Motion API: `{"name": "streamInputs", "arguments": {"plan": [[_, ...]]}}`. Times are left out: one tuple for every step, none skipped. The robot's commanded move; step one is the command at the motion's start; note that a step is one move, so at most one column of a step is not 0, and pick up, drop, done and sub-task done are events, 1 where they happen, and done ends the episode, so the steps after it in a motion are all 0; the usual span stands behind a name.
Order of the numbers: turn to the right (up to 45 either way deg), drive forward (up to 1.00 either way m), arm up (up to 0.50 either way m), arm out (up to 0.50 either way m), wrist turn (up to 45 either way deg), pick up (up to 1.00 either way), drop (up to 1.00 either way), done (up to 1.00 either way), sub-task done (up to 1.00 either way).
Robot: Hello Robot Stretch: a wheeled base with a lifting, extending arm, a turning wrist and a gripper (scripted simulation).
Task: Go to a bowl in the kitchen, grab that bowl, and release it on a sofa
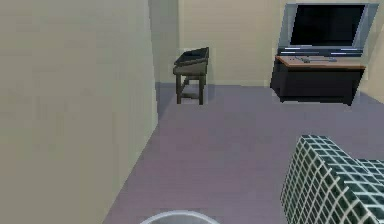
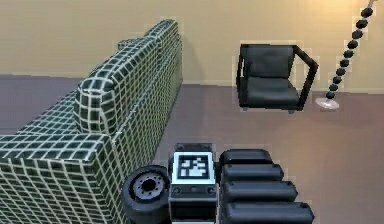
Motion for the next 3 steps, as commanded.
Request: {"name": "streamInputs", "arguments": {"plan": [[0.0, 0.1, 0.0, 0.0, 0.0, 0.0, 0.0, 0.0, 0.0], [6.0, 0.0, 0.0, 0.0, 0.0, 0.0, 0.0, 0.0, 0.0], [0.0, 1.0, 0.0, 0.0, 0.0, 0.0, 0.0, 0.0, 0.0]]}}
